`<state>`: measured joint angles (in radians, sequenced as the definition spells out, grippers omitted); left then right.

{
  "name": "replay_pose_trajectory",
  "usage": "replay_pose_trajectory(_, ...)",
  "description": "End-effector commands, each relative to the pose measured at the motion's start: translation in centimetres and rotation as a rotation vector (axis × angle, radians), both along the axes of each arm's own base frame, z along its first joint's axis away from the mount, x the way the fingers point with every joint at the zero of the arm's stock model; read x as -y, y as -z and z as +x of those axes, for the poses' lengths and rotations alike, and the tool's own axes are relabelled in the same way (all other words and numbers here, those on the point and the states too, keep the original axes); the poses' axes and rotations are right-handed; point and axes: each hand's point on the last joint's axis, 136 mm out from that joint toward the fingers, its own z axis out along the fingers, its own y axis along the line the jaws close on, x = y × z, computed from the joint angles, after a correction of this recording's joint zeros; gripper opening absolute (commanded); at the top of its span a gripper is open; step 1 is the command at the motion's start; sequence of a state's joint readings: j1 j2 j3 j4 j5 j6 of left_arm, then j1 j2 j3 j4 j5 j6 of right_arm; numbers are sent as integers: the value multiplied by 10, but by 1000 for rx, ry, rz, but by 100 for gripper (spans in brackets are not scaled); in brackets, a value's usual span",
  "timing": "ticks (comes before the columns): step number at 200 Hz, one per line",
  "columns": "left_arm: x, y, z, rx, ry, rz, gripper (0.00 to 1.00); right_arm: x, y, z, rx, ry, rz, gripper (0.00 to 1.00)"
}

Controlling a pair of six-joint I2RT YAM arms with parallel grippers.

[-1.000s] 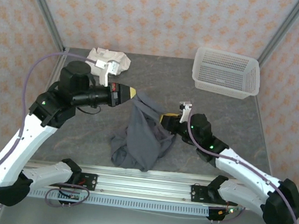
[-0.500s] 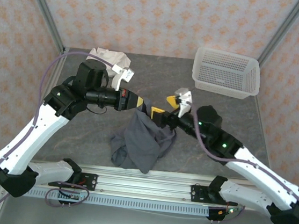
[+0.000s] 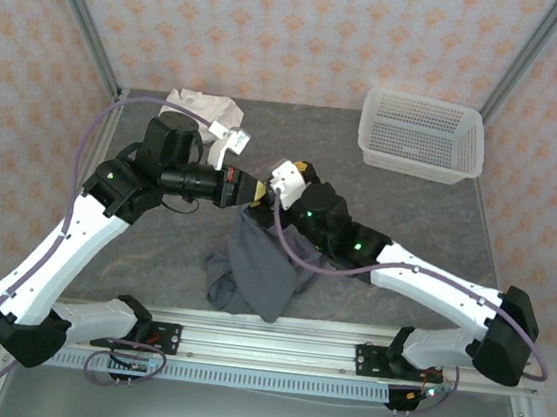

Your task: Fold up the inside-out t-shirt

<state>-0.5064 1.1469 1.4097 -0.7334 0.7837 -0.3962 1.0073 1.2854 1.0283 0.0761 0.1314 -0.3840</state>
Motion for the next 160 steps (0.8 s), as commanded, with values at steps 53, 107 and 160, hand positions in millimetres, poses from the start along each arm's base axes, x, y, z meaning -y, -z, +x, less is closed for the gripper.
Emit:
replay_pose_trajectory(53, -22, 27, 9, 3, -120, 149, 0, 77, -45, -16, -157, 247, 226, 81)
replay_pose_trajectory(107, -16, 13, 8, 29, -99, 92, 0, 153, 30, -5, -267, 596, 64, 80)
replay_pose_trajectory(160, -15, 17, 6, 19, -90, 85, 0, 109, 36, -21, -421, 358, 184, 71)
